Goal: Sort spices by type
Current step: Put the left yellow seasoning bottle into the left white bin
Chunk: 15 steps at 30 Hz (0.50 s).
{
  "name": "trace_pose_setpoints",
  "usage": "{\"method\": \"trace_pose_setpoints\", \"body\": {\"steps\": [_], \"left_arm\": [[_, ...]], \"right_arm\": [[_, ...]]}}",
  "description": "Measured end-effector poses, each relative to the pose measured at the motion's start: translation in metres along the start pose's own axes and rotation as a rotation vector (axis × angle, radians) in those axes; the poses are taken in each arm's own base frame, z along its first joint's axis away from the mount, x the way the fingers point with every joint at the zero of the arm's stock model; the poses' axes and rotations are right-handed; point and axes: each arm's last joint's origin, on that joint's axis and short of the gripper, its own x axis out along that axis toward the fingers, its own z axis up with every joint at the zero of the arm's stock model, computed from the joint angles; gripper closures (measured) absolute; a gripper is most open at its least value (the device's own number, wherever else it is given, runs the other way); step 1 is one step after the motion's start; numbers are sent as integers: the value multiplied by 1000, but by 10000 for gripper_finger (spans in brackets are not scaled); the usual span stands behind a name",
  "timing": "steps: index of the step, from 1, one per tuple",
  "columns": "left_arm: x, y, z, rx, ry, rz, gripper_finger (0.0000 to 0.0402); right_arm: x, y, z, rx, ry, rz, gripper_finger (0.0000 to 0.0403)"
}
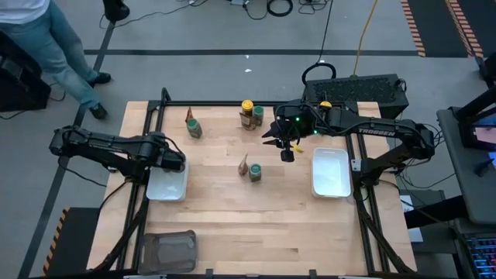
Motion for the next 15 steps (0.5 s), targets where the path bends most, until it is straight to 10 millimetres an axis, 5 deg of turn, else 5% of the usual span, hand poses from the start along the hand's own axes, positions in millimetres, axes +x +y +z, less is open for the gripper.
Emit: {"method": "trace_pose_setpoints", "body": {"steps": [8, 15], "left_arm": [[-1, 1, 0, 17, 0, -11, 80], [-26, 0, 11, 53, -48, -104, 80]], "right_arm": [[0, 0, 0, 0, 0, 0, 321], [0, 0, 0, -5, -1, 0, 321]]}}
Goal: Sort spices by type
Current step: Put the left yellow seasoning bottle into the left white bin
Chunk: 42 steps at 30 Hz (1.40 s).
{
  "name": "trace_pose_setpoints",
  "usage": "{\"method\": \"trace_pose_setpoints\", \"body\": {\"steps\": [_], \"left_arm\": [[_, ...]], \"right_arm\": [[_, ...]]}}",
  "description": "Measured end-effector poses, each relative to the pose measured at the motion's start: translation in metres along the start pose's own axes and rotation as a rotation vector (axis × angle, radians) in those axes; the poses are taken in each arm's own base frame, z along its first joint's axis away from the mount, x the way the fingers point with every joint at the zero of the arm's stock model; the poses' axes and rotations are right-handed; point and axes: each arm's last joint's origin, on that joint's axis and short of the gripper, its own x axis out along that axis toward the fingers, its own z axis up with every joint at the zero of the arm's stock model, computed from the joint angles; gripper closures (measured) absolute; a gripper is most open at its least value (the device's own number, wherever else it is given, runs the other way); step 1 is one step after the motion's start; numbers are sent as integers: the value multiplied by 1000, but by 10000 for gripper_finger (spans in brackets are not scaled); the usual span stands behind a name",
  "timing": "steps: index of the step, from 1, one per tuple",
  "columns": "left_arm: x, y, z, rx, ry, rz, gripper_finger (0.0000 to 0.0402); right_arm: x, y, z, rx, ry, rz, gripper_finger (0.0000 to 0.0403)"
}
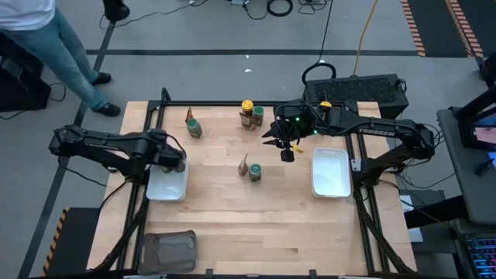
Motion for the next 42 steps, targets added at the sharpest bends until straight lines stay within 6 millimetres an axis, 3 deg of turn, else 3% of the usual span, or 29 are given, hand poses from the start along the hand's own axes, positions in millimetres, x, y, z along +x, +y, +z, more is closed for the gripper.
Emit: {"method": "trace_pose_setpoints", "body": {"steps": [9, 18, 24, 31, 42], "left_arm": [[-27, -7, 17, 3, -152, -144, 80], [-29, -41, 48, 119, -306, -364, 80], [-17, -55, 96, 218, -403, -465, 80], [19, -68, 159, 246, -437, -632, 80], [56, -120, 248, 519, -463, -602, 80]], "right_arm": [[-1, -4, 1, 59, -17, -16, 321], [-2, -10, 3, 181, -58, -37, 321], [-2, -9, 2, 320, -44, -30, 321], [-1, -2, -4, 464, 34, -7, 321], [1, 14, -6, 572, 108, 32, 321]]}}
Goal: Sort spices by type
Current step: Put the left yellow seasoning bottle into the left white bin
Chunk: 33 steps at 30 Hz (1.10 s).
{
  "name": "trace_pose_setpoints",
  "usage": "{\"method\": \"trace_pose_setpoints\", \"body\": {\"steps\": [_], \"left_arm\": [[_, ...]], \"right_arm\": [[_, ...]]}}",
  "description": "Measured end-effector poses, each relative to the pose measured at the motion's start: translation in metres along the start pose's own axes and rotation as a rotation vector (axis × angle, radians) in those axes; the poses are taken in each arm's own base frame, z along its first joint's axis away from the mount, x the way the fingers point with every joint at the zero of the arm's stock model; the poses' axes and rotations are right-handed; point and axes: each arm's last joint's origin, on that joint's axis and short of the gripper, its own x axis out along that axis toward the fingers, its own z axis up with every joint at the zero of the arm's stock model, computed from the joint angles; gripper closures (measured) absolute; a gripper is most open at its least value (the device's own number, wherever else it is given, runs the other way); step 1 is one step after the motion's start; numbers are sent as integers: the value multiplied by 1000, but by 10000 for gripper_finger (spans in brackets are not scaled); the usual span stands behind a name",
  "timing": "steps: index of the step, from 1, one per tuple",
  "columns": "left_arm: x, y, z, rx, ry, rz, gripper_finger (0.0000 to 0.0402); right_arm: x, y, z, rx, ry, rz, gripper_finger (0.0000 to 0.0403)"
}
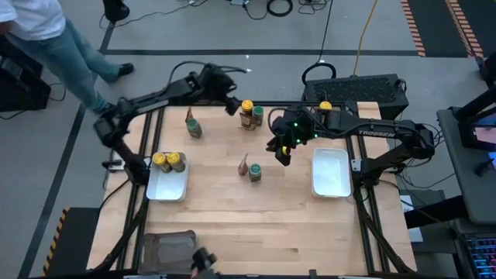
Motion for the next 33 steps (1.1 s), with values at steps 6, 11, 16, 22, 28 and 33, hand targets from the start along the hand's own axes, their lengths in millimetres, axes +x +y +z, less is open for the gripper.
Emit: {"method": "trace_pose_setpoints", "body": {"steps": [6, 11, 16, 22, 28, 33], "left_arm": [[32, 13, 17, 79, 55, -103, 80], [55, 14, 21, 122, 69, -148, 80], [76, 14, 13, 112, 116, -189, 80], [84, 15, 7, 203, 139, -198, 80], [86, 14, 7, 380, 119, -211, 80], [92, 14, 4, 457, 119, -221, 80]], "right_arm": [[1, 8, -2, 13, 9, 17, 321], [2, 12, -4, 3, 13, 22, 321], [2, 11, -3, -8, -1, -24, 321], [2, 10, -3, -31, -1, -26, 321], [2, 10, -3, -54, -1, -26, 321], [2, 10, -3, -64, -1, -27, 321]]}}
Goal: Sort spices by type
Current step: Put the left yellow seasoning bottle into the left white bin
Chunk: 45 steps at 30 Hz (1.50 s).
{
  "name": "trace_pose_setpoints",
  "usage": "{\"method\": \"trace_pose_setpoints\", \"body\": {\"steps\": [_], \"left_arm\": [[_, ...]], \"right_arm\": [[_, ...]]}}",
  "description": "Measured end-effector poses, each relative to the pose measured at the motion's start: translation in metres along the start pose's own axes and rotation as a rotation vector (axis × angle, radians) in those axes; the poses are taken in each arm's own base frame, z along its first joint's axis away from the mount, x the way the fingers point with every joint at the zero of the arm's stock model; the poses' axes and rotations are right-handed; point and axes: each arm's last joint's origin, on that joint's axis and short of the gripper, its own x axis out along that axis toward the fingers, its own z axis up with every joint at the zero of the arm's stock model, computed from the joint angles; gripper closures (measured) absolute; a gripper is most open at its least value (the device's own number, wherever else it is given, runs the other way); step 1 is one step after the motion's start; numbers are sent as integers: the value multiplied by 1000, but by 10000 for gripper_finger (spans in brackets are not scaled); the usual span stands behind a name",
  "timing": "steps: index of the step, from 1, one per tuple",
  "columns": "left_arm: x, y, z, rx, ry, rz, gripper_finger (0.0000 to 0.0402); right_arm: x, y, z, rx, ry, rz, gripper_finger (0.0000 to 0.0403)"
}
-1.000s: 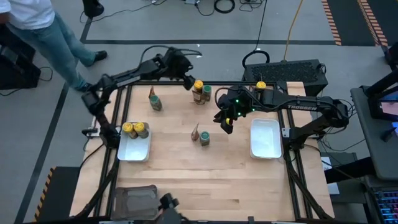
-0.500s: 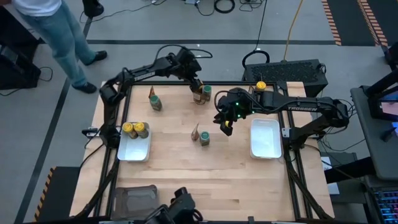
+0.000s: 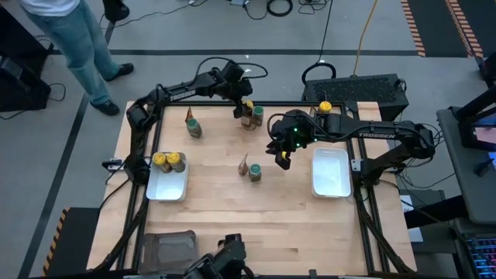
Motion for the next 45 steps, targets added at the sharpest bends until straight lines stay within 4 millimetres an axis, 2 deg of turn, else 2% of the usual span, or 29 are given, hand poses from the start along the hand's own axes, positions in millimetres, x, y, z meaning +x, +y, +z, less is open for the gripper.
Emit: {"method": "trace_pose_setpoints", "body": {"steps": [17, 38, 45], "left_arm": [[25, -1, -10, 3, 32, -30, 80], [28, -1, -12, -2, 52, -14, 81], [28, 0, -12, -2, 55, -10, 125]], "right_arm": [[0, 0, 0, -12, -1, 0, 321], [0, 0, 0, -38, 0, 1, 321], [0, 0, 0, -38, 0, 1, 321]]}}
